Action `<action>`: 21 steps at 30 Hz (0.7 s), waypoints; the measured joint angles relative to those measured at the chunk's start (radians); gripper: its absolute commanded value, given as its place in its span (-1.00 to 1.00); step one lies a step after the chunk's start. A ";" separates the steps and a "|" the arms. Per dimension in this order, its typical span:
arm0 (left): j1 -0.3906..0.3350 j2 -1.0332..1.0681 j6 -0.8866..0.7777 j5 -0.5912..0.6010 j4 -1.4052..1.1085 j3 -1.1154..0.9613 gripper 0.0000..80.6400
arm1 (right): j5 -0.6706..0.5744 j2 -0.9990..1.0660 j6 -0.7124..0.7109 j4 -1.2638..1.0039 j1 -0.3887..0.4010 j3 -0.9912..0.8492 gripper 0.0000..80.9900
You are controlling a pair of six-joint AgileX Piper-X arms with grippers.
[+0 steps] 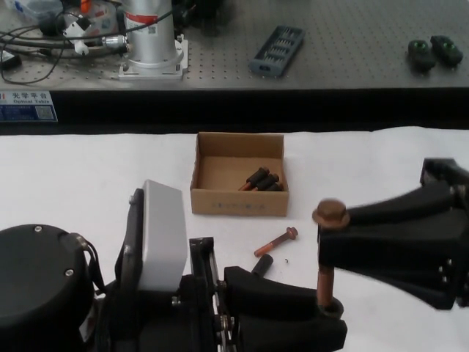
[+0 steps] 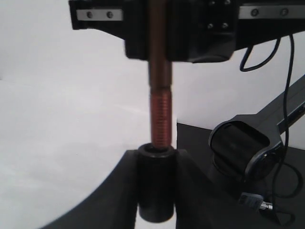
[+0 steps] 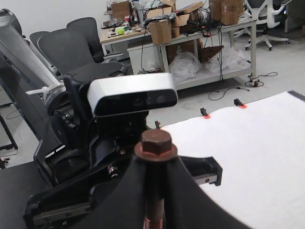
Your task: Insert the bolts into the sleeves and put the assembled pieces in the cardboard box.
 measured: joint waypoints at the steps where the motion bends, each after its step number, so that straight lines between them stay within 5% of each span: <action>1: 0.000 0.000 0.001 0.002 -0.002 0.000 -0.80 | 0.001 0.000 0.000 -0.005 0.000 0.000 -0.93; 21: 0.000 0.000 0.001 0.007 -0.021 -0.002 -0.80 | 0.001 0.000 0.003 0.027 0.000 0.000 -0.93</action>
